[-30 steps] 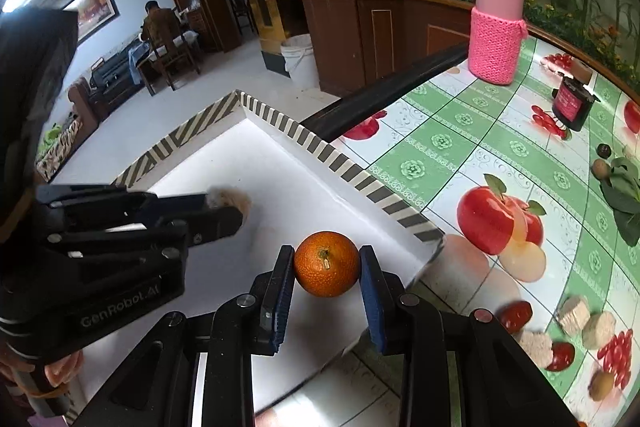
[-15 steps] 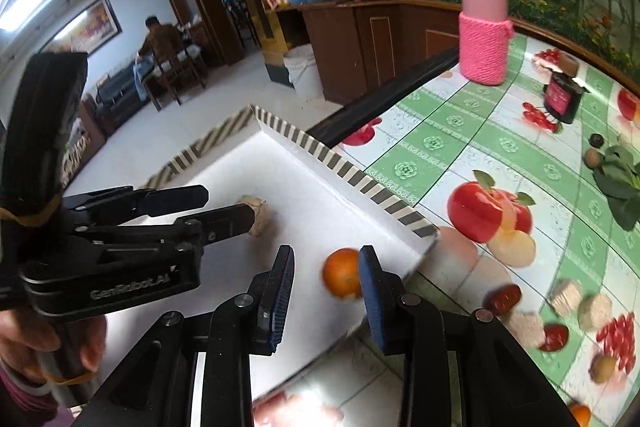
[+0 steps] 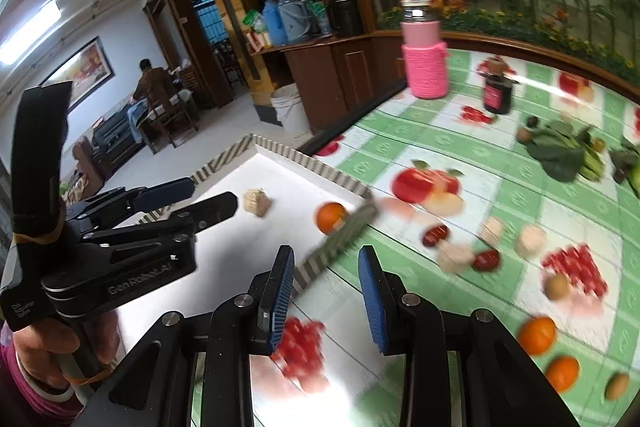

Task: Organize fruits
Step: 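Open the right gripper over the tray while the left gripper releases the cube there, then move both grippers back over the table toward the remaining oranges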

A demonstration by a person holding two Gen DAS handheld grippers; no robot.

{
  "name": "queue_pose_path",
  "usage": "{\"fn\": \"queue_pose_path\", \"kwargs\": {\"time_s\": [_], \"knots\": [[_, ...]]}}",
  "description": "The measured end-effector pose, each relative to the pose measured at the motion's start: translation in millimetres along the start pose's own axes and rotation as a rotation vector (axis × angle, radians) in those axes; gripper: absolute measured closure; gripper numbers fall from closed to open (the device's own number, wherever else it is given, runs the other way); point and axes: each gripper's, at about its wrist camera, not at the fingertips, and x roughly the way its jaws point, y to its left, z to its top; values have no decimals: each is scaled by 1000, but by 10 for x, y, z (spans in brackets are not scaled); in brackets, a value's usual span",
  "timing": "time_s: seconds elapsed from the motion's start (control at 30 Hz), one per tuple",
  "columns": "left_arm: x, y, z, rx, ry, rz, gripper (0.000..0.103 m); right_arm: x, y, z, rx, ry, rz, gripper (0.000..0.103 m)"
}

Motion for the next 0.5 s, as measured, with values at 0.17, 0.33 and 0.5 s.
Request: {"fn": "queue_pose_path", "kwargs": {"time_s": [0.17,0.33,0.5], "knots": [[-111,-266,-88,24,-21,-26,47,-252,-217,-205,43,-17,-42,71],[-150,-537,-166,34,-11,-78,47,-512,-450,-410,76,-31,-102,71],[-173,-805,-221,66,-7,-107,47,-722,-685,-606,125,-36,-140,71]]}}
